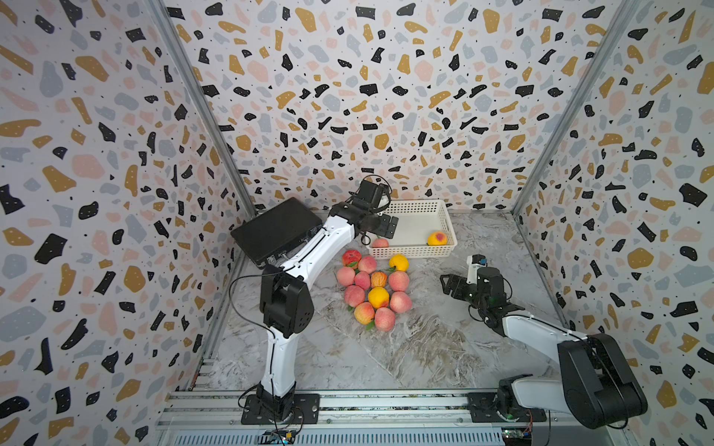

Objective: Put the peaches into the basket
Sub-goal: Place the peach in the basket, then pick up the peach from the center of the board.

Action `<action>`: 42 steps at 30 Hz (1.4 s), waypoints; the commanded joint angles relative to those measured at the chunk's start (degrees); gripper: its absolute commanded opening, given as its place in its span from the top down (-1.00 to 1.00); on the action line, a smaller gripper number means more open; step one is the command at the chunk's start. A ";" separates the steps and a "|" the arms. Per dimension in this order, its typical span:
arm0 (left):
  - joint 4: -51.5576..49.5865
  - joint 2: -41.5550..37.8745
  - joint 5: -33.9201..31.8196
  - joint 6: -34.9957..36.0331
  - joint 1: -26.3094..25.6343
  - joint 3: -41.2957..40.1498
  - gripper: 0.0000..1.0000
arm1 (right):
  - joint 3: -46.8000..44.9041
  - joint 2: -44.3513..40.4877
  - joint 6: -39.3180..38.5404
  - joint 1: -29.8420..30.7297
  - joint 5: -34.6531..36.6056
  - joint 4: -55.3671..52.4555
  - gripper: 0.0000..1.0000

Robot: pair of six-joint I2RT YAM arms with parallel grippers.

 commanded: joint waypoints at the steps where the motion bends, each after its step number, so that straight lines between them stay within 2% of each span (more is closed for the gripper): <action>1: 0.51 -6.34 1.38 -0.43 0.74 -5.97 -0.98 | 4.00 0.25 -1.67 0.67 -0.05 -5.45 -0.75; 4: 0.82 -12.83 2.58 -2.33 2.29 -13.83 -0.98 | 6.30 1.62 -2.80 1.34 1.09 -9.95 -0.74; 9: 2.41 -24.65 7.15 -4.55 6.84 -29.12 -0.98 | 10.01 4.84 -3.32 2.87 -4.20 -16.37 -0.75; 12: 4.21 -30.87 10.99 -6.65 11.36 -37.54 -0.98 | 13.67 5.71 -3.82 6.76 -4.48 -20.94 -0.74; 16: 5.78 -36.38 18.54 -9.54 17.01 -43.83 -0.98 | 17.74 6.16 -2.98 12.54 -2.88 -26.63 -0.74; 22: 7.96 -40.69 21.21 -10.79 21.39 -48.63 -0.98 | 21.18 9.30 -0.74 18.58 -1.98 -29.26 -0.75; 27: 7.51 -40.59 23.64 -10.48 22.34 -48.04 -0.98 | 23.09 12.27 0.41 22.22 -0.61 -30.17 -0.77; 42: 7.01 -41.77 24.06 -9.81 23.05 -47.94 -0.98 | 27.14 18.22 1.93 25.29 0.01 -31.21 -0.69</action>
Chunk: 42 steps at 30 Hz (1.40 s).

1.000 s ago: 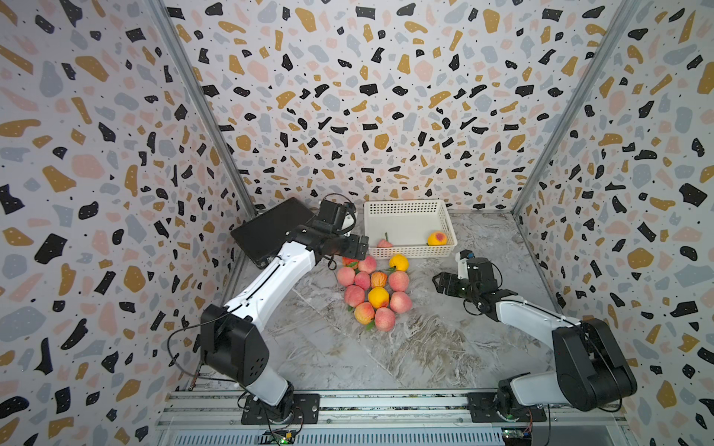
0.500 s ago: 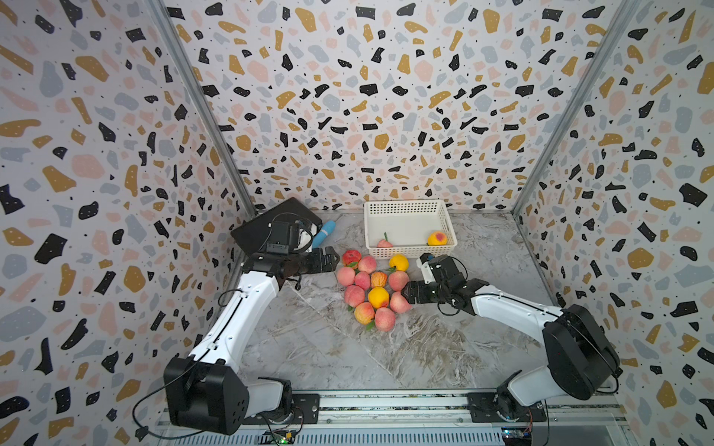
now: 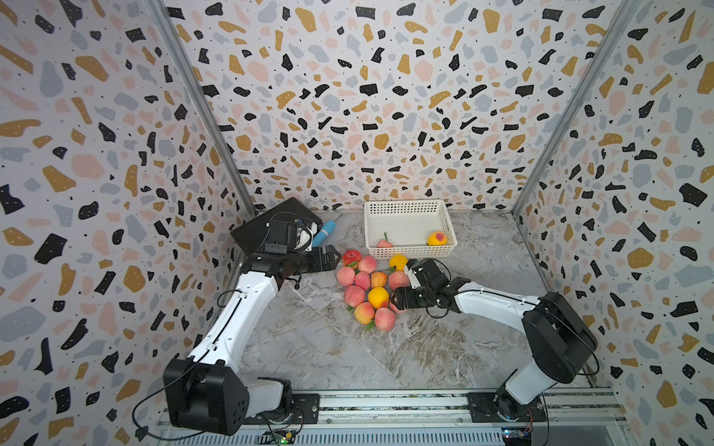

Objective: Put the peaches into the basket
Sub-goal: Pick up the peach from the center of the board.

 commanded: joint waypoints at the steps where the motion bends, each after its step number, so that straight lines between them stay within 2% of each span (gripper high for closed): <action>1: 1.33 -1.29 0.83 0.57 0.45 -0.01 -0.98 | 1.87 0.53 0.36 0.26 1.15 -1.94 -0.68; 14: 1.37 -1.22 0.91 0.74 0.54 -0.21 -0.98 | 1.83 -0.84 -0.47 0.31 2.52 -4.02 -0.41; 31: 1.39 -1.17 1.29 1.12 0.54 -0.27 -0.98 | 4.52 -12.49 -5.87 0.22 10.79 -15.44 -0.36; 42: 1.50 -1.17 1.93 1.10 0.54 -0.36 -0.98 | 13.34 -10.15 -12.39 -2.86 14.46 -17.46 -0.34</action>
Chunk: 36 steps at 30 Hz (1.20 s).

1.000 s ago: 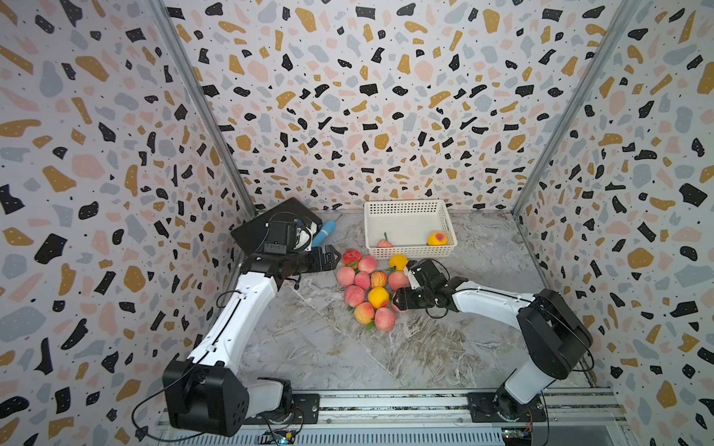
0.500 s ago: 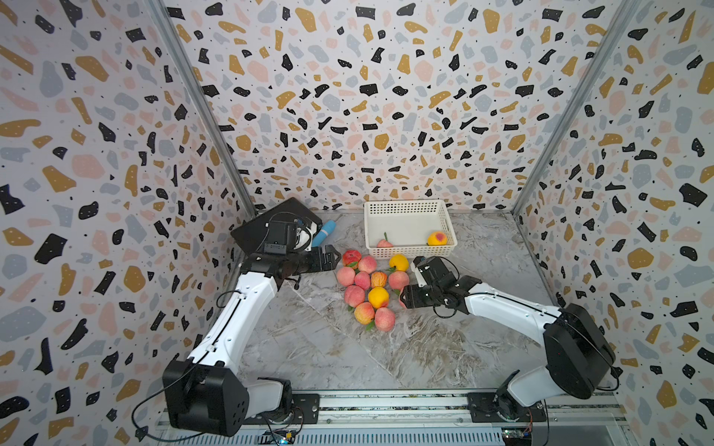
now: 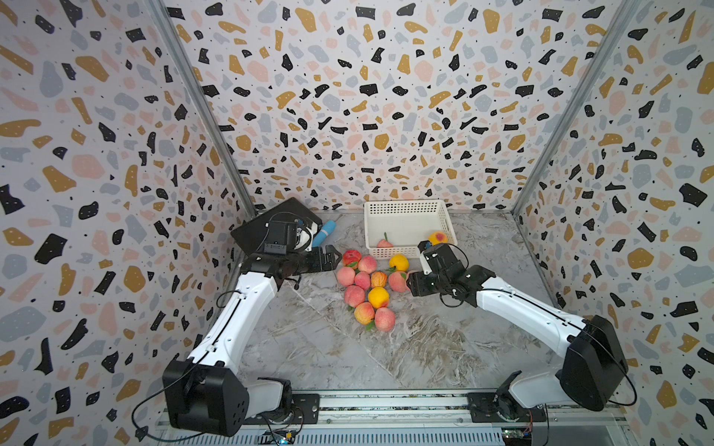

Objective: Put the peaches into the basket
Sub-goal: Pick up the peach from the center of the board, then place the peach in the basket.

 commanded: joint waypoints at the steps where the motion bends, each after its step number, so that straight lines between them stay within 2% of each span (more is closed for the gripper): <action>1: 1.42 -0.97 0.85 1.01 0.28 -0.36 -0.98 | 4.57 1.53 -3.73 -1.74 2.16 -1.42 -0.34; 12: 1.54 -0.68 1.32 1.00 0.28 -0.28 -0.98 | 15.79 12.10 -8.74 -8.70 1.05 0.97 -0.33; 25: 1.90 0.63 2.33 0.85 0.28 -0.45 -0.98 | 32.58 29.95 -13.02 -14.69 -0.03 1.66 -0.30; 36: 1.55 1.88 2.01 1.08 0.28 -0.34 -0.98 | 47.85 44.89 -16.23 -17.25 1.26 -3.66 -0.28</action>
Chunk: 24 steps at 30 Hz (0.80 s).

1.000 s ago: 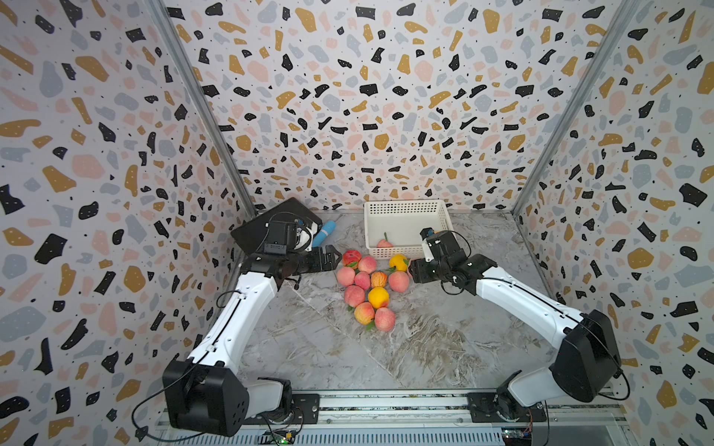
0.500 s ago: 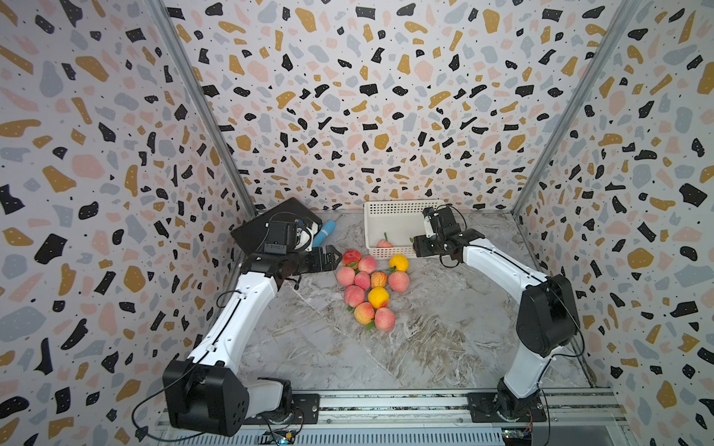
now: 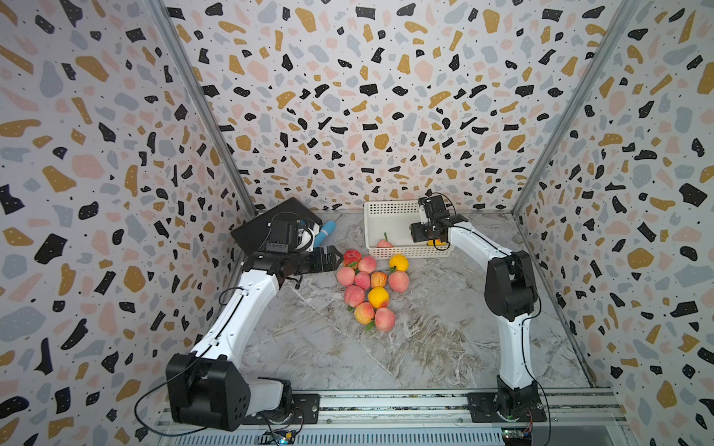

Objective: Put the peaches into the basket
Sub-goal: Place the peach in the basket.

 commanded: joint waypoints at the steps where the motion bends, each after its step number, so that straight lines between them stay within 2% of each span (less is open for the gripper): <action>1: 1.35 0.30 0.40 1.02 0.28 -0.28 -0.98 | 4.13 1.29 -1.72 -0.58 1.17 -4.46 -0.28; 11: 1.44 0.64 0.51 0.99 0.28 -0.28 -0.98 | 4.59 4.47 -2.06 -0.69 1.71 -5.60 -0.36; 17: 1.25 0.91 0.54 0.92 0.28 -0.12 -0.98 | 5.28 5.05 -1.85 -0.67 1.92 -6.12 -0.57; 24: 1.20 0.80 0.28 1.05 0.28 -0.12 -0.98 | 5.56 2.99 -1.39 -0.60 1.92 -6.69 -0.71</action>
